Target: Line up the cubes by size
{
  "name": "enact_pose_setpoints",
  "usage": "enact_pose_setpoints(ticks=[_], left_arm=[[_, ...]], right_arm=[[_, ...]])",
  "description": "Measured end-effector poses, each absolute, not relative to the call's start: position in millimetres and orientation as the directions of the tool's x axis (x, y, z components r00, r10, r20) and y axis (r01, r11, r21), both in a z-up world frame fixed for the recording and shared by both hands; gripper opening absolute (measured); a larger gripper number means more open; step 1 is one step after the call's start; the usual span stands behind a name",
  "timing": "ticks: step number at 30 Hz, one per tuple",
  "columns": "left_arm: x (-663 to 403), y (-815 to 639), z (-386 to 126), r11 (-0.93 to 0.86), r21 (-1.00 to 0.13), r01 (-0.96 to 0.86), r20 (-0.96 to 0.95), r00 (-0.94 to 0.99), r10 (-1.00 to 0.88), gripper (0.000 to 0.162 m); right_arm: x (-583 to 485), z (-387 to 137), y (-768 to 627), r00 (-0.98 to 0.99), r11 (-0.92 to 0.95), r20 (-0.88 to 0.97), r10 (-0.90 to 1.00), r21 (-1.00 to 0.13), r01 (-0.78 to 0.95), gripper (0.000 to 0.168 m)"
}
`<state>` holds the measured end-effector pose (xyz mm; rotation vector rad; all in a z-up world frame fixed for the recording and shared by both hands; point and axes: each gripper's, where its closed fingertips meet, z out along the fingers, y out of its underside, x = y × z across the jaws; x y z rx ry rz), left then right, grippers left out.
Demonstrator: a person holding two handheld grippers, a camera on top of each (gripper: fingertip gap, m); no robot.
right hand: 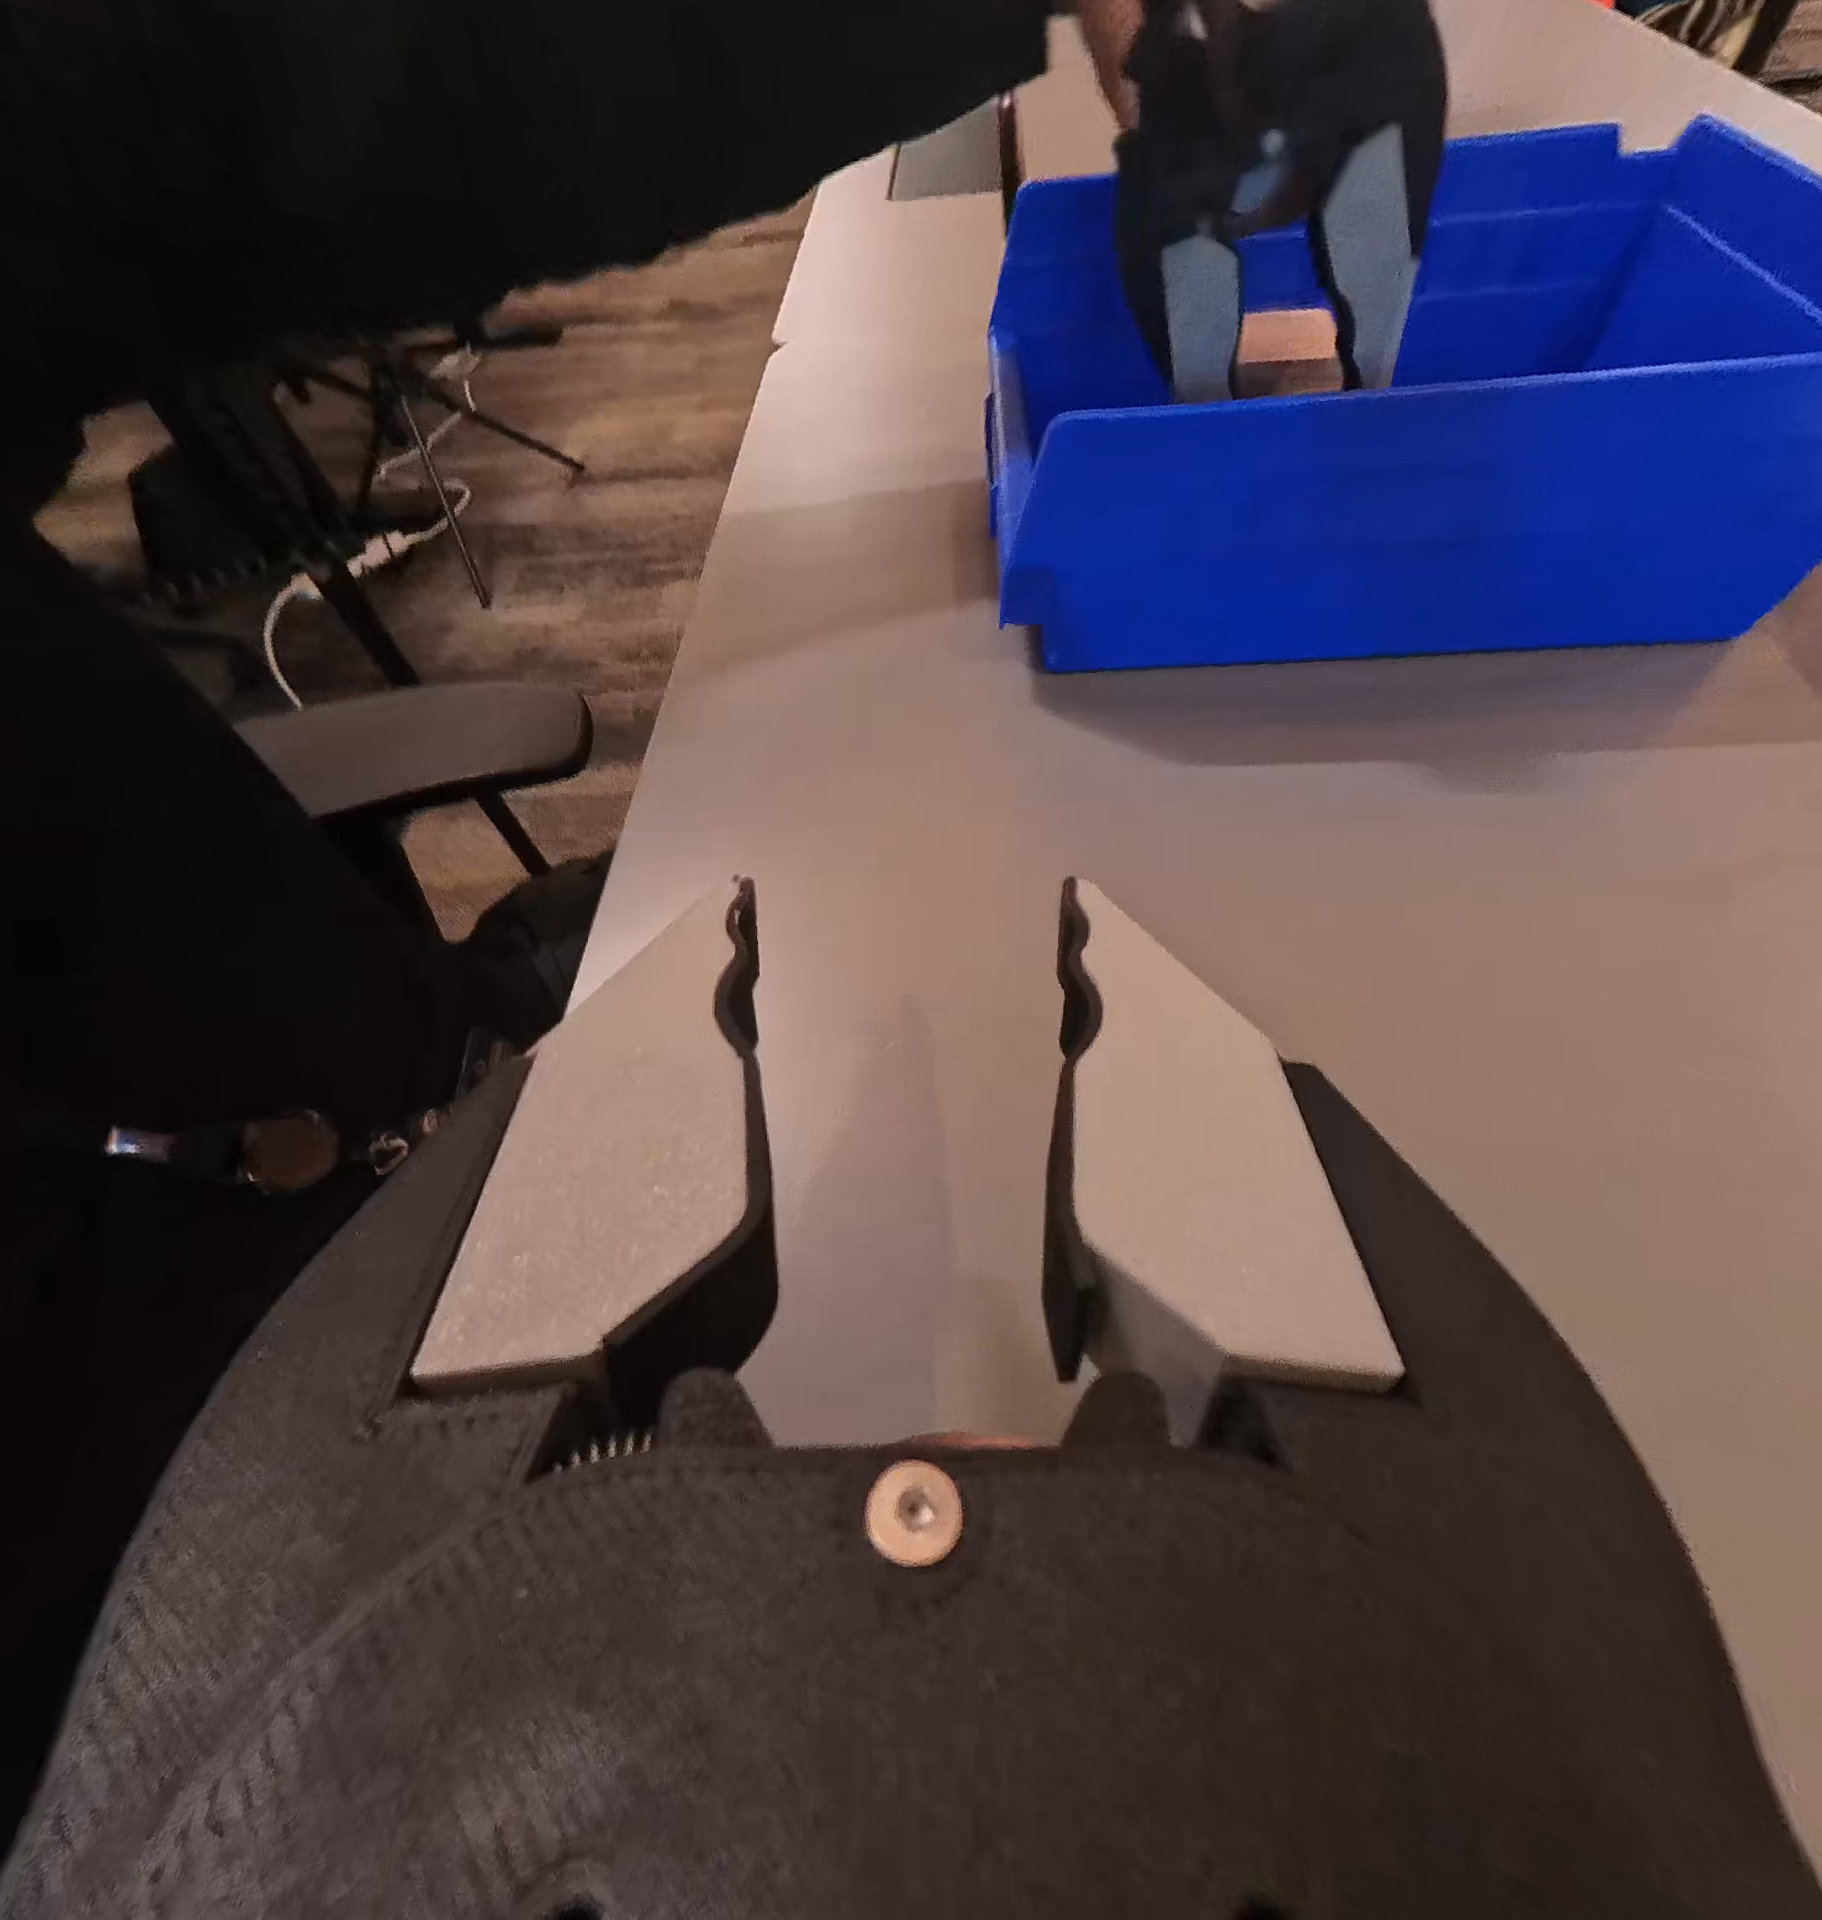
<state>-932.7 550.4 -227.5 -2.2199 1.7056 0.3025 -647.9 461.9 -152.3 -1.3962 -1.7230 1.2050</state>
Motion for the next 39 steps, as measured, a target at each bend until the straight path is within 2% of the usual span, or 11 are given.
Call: enact_pose_setpoints(ticks=[3, 6, 10, 14, 19, 23, 26, 35, 39], left_arm=[[-902, 554, -189, -0.158, -0.327, -0.932, -0.48, 0.308, -0.822, 0.047], [-854, 541, -138, 0.022, -0.509, -0.861, -0.606, 0.339, -0.72, 0.047], [-772, 493, -86, 0.313, -0.64, -0.702, -0.693, 0.351, -0.63, 0.046], [-710, 451, -77, 0.478, -0.632, -0.611, -0.749, 0.322, -0.579, 0.046], [-673, 428, -72, 0.559, -0.655, -0.508, -0.753, 0.373, -0.543, 0.046], [-663, 425, -73, 0.565, -0.665, -0.487, -0.745, 0.392, -0.54, 0.046], [-661, 429, -78, 0.56, -0.664, -0.496, -0.747, 0.397, -0.533, 0.046], [-670, 440, -98, 0.501, -0.701, -0.507, -0.71, 0.428, -0.56, 0.045], [-683, 439, -95, 0.494, -0.708, -0.505, -0.706, 0.487, -0.514, 0.04]], right_arm=[[-652, -148, 466, -0.243, -0.064, -0.167, 0.956, -0.921, 0.384, 0.057], [-658, -138, 465, -0.26, -0.153, -0.246, 0.934, -0.931, 0.33, 0.059], [-669, -113, 452, -0.361, -0.3, -0.373, 0.855, -0.922, 0.243, 0.063], [-678, -91, 440, -0.457, -0.402, -0.432, 0.778, -0.9, 0.166, 0.065], [-687, -81, 422, -0.54, -0.467, -0.471, 0.698, -0.871, 0.156, 0.069], [-693, -79, 407, -0.589, -0.487, -0.493, 0.64, -0.853, 0.186, 0.072], [-692, -75, 402, -0.634, -0.51, -0.501, 0.589, -0.839, 0.19, 0.046], [-700, -96, 414, -0.546, -0.529, -0.563, 0.621, -0.815, 0.237, 0.045], [-695, -89, 420, -0.542, -0.534, -0.544, 0.64, -0.823, 0.196, 0.045]])
